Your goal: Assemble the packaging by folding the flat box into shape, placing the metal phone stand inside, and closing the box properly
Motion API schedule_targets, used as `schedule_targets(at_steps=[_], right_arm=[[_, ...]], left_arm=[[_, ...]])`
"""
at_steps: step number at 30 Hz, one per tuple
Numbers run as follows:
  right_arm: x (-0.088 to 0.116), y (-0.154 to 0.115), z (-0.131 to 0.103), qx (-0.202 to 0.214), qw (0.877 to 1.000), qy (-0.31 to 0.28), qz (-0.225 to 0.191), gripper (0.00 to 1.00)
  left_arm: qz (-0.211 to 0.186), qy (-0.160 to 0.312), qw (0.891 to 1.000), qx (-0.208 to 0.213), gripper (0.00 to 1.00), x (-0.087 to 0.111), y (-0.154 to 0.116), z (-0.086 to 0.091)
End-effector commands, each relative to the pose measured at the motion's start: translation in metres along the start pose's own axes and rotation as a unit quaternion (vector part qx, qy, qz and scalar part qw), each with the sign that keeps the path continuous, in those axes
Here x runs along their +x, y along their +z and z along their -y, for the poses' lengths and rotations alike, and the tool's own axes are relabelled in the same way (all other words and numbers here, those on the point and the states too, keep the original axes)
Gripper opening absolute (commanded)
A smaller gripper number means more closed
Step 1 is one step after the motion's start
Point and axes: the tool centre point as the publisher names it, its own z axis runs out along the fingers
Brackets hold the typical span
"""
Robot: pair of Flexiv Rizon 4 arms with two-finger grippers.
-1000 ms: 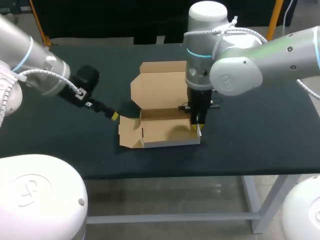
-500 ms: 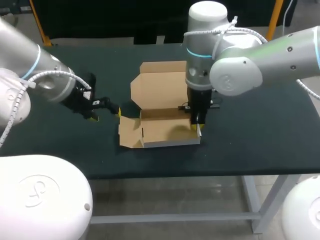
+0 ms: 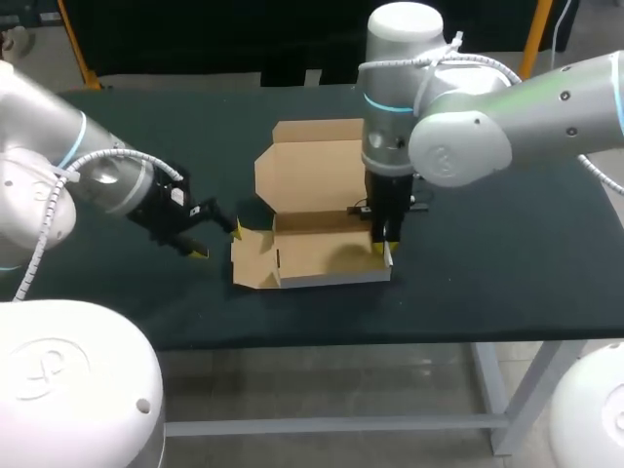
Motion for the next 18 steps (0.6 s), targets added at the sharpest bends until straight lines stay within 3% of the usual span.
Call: schedule_targets(at_steps=[1,6,14,18], right_arm=[[0.001,0.0,-0.001,0.002,1.0,0.0,0.001,0.0],[0.001,0.0,-0.001,0.002,1.0,0.0,0.001,0.0],[0.001,0.0,-0.001,0.002,1.0,0.0,0.001,0.0],[0.001,0.0,-0.001,0.002,1.0,0.0,0.001,0.0]], left_arm=[[-0.008,0.014,1.0,-0.013,0.83,-0.004,0.02,0.01],[-0.017,0.033,0.999,-0.019,0.78,-0.007,0.033,0.015],[-0.036,0.048,0.998,-0.028,0.58,-0.011,0.051,0.017],[-0.042,0.051,0.997,-0.032,0.59,-0.014,0.056,0.02]])
